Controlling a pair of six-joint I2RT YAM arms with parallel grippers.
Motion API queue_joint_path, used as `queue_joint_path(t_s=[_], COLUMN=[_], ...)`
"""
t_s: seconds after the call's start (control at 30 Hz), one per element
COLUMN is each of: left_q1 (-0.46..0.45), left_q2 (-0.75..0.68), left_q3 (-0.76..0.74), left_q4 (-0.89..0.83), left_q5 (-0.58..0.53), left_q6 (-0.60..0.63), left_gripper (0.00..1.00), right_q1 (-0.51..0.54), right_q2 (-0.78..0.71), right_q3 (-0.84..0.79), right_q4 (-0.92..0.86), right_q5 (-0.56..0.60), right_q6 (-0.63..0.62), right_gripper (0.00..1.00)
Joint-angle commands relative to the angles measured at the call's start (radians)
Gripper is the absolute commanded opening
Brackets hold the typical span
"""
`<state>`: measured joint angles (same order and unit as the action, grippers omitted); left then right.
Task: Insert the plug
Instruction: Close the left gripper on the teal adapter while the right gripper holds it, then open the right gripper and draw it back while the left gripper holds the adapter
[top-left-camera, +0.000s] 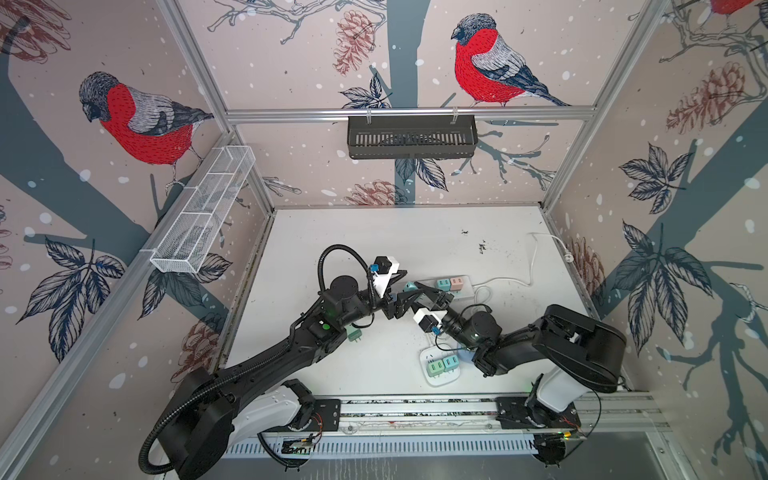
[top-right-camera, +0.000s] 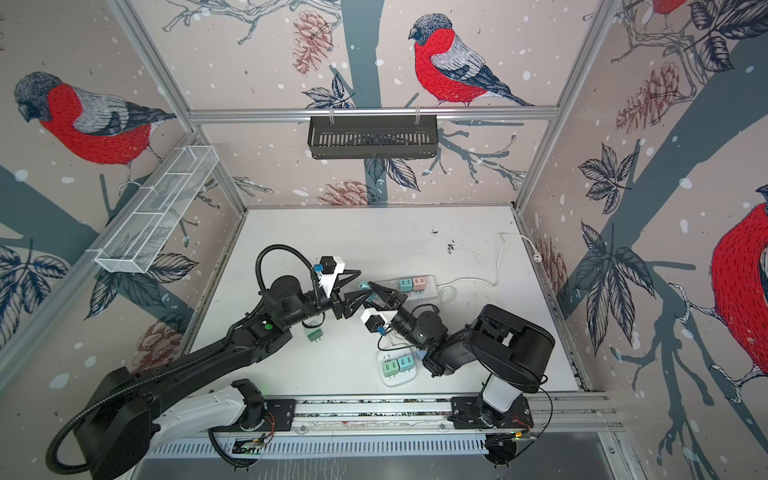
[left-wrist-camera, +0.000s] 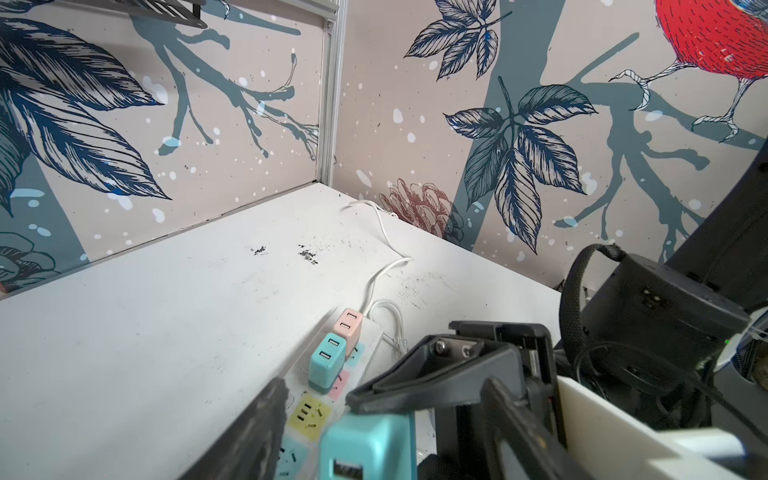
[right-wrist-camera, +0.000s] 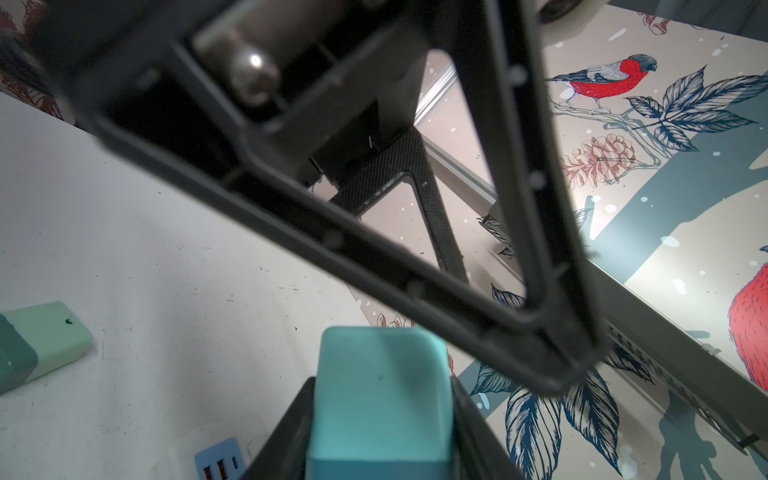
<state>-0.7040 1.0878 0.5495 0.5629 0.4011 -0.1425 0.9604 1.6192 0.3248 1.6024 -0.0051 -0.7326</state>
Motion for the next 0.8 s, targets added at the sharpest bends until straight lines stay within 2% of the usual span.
queue_joint_path(t_s=[0.0,0.1,0.37,0.77], left_q1=[0.001,0.000,0.000,0.000], left_q2=[0.001,0.012,0.061,0.121], left_q3=[0.009,0.014,0.051,0.094], left_q4=[0.011,0.011,-0.015,-0.040], left_q5=[0.034,0.044,0.125,0.213], left_q6=[0.001,-0.002,0.008,0.026], left_gripper=[0.74,0.73,0.73,0.61], right_q1=[-0.013,-0.036,-0.029,-0.037], right_q2=[-0.035,-0.080,-0.093,-0.117], right_q3=[-0.014,-0.041,-0.052,-0.060], right_q4=[0.264,0.264,0.263,0.263], right_q5=[-0.036,-0.078,-0.084,-0.075], right_q6=[0.056,0.099,0.088,0.113], right_gripper=[0.25,0.25,0.26,0.26])
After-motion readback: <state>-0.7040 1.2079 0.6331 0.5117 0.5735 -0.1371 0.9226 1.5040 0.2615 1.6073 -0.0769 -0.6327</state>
